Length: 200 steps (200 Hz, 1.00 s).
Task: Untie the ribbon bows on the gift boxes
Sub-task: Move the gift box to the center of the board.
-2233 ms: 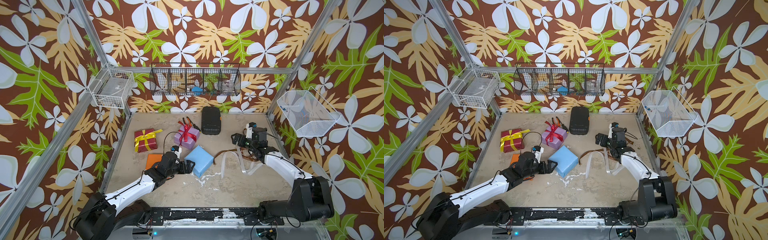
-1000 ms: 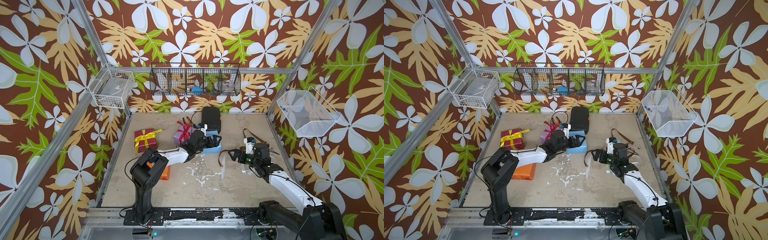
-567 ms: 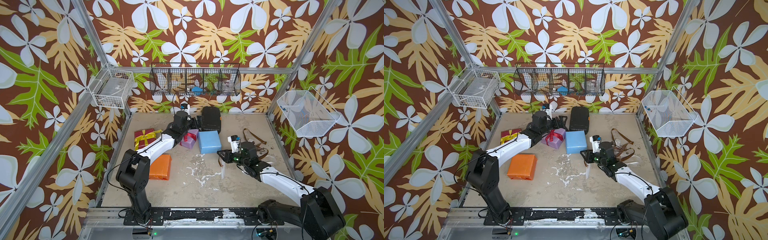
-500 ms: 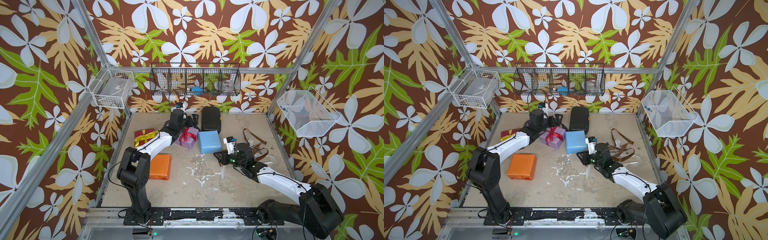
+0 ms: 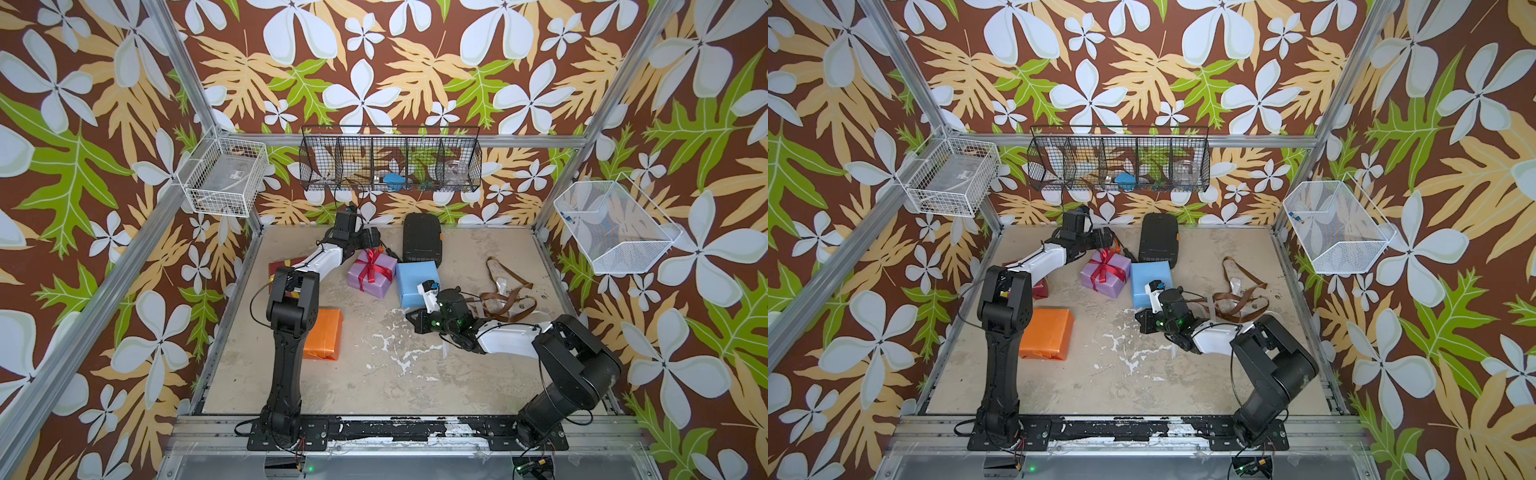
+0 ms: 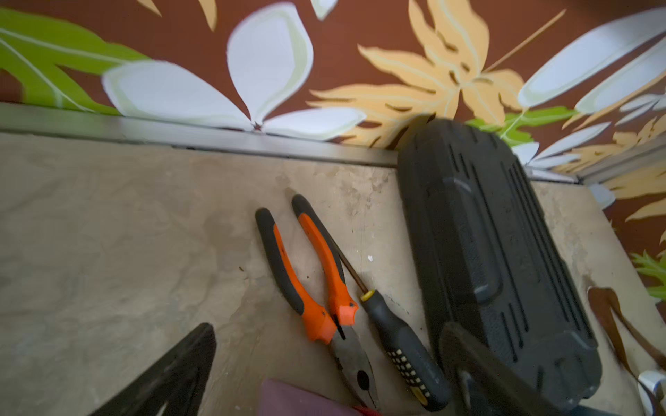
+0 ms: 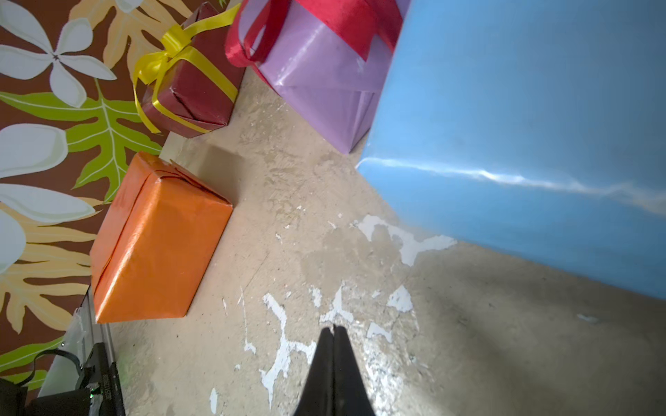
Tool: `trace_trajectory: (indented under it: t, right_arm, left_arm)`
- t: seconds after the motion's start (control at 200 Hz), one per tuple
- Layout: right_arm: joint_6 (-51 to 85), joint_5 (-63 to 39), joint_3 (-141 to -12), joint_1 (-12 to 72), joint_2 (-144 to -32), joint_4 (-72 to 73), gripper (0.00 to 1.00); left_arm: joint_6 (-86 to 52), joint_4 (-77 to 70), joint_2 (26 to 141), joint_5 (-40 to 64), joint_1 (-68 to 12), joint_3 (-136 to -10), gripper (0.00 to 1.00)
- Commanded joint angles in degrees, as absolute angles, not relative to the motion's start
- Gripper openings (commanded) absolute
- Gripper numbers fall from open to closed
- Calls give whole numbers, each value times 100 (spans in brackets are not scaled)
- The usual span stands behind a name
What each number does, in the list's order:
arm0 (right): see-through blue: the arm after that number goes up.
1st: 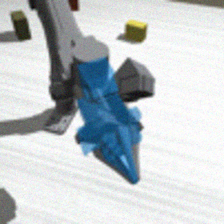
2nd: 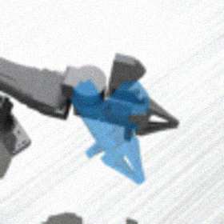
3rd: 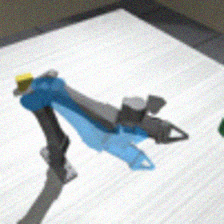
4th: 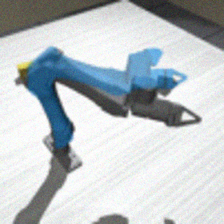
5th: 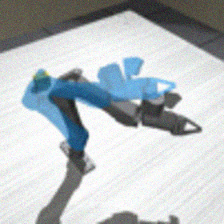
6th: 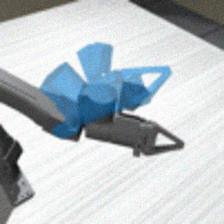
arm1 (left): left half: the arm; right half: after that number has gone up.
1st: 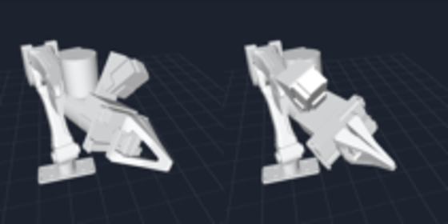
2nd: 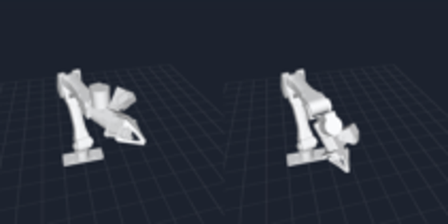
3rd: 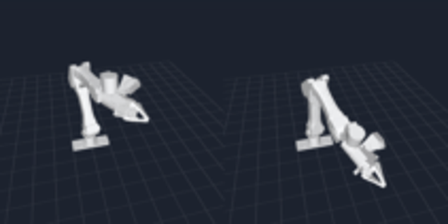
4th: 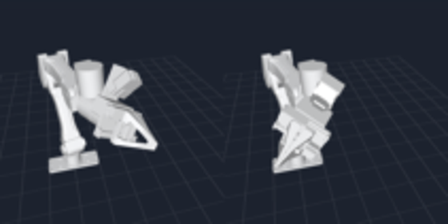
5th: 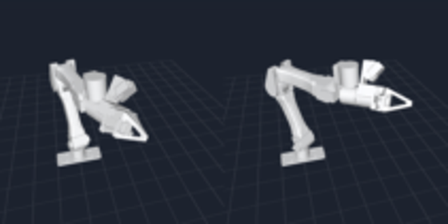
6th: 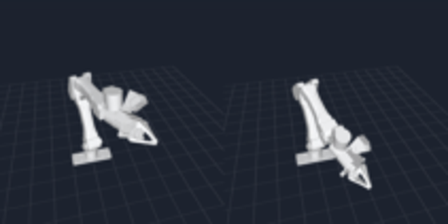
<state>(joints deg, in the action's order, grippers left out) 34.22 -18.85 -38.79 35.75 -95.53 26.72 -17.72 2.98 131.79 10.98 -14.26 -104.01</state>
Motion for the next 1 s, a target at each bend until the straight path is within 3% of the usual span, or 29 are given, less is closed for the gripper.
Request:
trace_trajectory:
  t: [0.0,0.33,0.791,0.926,0.996]
  right_arm:
    - [3337,-1520,-4026,3579,-9755,2722,0]
    - [3093,-635,-4519,3146,-9972,1952,0]
    - [3014,-729,-4535,2808,-9836,1790,2]
    - [2950,-494,-4470,2754,-9712,1571,6]
    - [2901,-405,-4382,2684,-9551,1446,13]
  left_arm:
    - [-1472,593,13447,1749,-1413,-10516,100]
    - [-1382,-124,12871,2512,-1416,-9206,92]
    - [-1496,-761,11120,2743,-2016,-6756,90]
    - [-1908,-1149,10714,2706,-2342,-5995,90]
    - [-2102,-1241,10590,2676,-2566,-5803,90]
